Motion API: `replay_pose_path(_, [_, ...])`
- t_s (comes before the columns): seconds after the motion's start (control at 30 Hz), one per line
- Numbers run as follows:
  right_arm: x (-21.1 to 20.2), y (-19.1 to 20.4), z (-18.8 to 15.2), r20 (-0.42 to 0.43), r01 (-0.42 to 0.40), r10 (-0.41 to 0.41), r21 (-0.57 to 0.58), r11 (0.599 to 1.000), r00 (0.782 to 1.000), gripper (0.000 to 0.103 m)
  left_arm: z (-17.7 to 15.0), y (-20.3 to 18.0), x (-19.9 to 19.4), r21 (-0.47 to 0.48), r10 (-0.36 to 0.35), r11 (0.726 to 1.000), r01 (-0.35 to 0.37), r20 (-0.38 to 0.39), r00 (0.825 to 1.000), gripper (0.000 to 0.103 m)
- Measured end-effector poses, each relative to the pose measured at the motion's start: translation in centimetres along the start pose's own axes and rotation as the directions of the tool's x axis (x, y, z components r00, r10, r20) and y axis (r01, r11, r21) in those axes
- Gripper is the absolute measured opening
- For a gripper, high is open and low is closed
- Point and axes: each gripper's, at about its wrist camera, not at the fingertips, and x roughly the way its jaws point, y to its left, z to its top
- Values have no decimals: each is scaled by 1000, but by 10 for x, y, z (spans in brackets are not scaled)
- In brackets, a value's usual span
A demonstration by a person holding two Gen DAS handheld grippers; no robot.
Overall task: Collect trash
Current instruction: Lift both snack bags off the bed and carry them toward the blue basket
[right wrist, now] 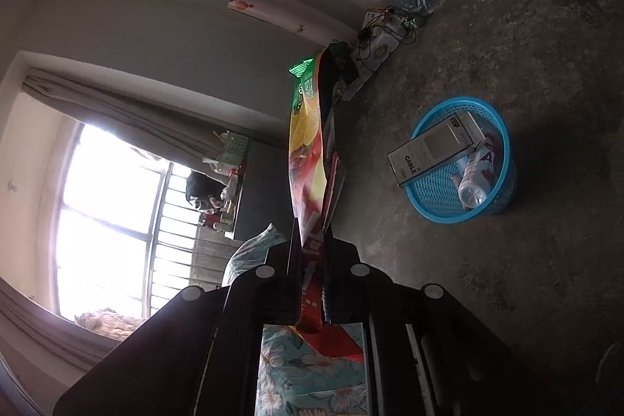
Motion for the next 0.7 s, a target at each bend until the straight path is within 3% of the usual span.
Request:
replay_pose_path(0.17, [25,14,9,71,181,-172,-150,972,983,8,2,-14,15,87,5,996,-3,-21,1000,5])
replay_pose_path(0.33, [90,33,-1,83,299,-291,-400,866,953,8,6,-16,28,113,10,994,-6,-42,999,5])
replay_pose_path(0.5, [171,45,-23,100,318,-340,-660,681,935,8,11,-15,36,121,23,993,-17,-54,998,5])
replay_pose_path(0.6, [218,43,-44,124,323,-373,-779,537,920,8,14,-13,39,126,40,992,-32,-59,997,5])
replay_pose_path(0.7, [262,27,-68,181,351,-419,-859,374,890,8,17,-11,39,125,53,991,-45,-62,997,5])
